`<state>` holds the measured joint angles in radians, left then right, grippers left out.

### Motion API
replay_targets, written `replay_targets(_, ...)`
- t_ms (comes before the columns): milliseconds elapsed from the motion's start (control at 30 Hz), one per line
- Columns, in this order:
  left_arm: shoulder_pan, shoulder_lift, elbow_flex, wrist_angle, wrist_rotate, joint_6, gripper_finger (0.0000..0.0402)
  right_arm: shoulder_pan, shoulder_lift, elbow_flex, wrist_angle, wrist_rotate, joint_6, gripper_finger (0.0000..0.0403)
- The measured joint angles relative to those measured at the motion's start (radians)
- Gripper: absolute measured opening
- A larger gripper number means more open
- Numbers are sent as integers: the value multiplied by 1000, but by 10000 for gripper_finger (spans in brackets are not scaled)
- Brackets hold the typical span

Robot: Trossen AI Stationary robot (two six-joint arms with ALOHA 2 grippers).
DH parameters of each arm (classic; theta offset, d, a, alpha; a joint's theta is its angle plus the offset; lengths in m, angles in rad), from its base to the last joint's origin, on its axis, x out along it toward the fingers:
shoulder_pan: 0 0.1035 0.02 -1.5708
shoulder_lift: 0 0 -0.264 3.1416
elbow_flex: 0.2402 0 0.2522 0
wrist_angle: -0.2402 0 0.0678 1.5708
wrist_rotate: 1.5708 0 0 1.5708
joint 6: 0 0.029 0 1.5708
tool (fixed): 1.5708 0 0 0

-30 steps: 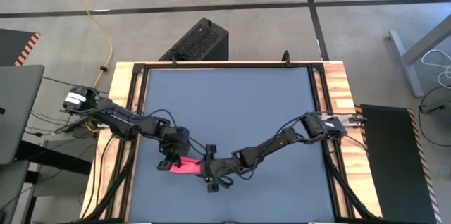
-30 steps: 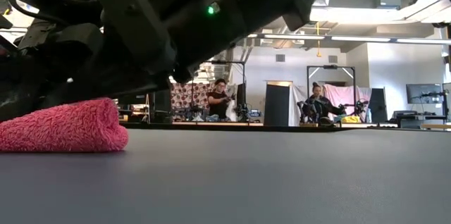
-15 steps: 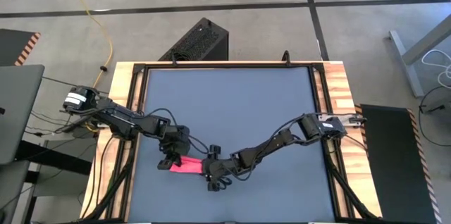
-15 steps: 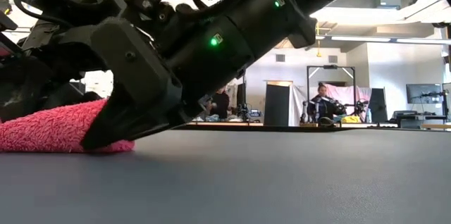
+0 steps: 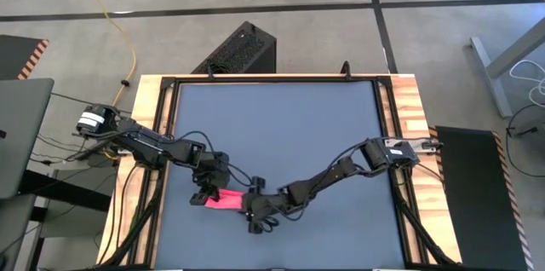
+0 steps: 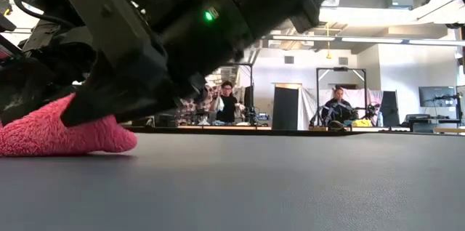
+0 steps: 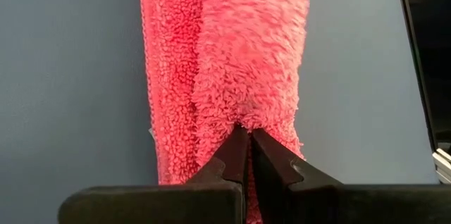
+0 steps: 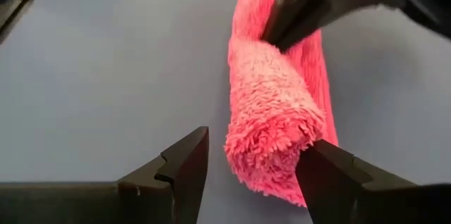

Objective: Roll towel
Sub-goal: Roll the red microfiber cloth

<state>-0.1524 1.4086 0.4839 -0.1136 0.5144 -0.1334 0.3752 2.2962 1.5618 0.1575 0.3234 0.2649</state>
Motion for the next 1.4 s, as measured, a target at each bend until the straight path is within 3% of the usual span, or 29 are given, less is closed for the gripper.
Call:
replay_targets(400,0,0,0,0,2,53,0,9,-3,237,-423,72,99,215)
replay_targets(600,0,0,0,-2,13,70,0,42,-3,276,-441,87,162,187)
replay_targets(900,0,0,0,-3,17,80,0,89,-3,277,-407,201,174,158)
replay_targets(1400,0,0,0,-7,17,19,0,40,33,277,-354,80,-27,244)
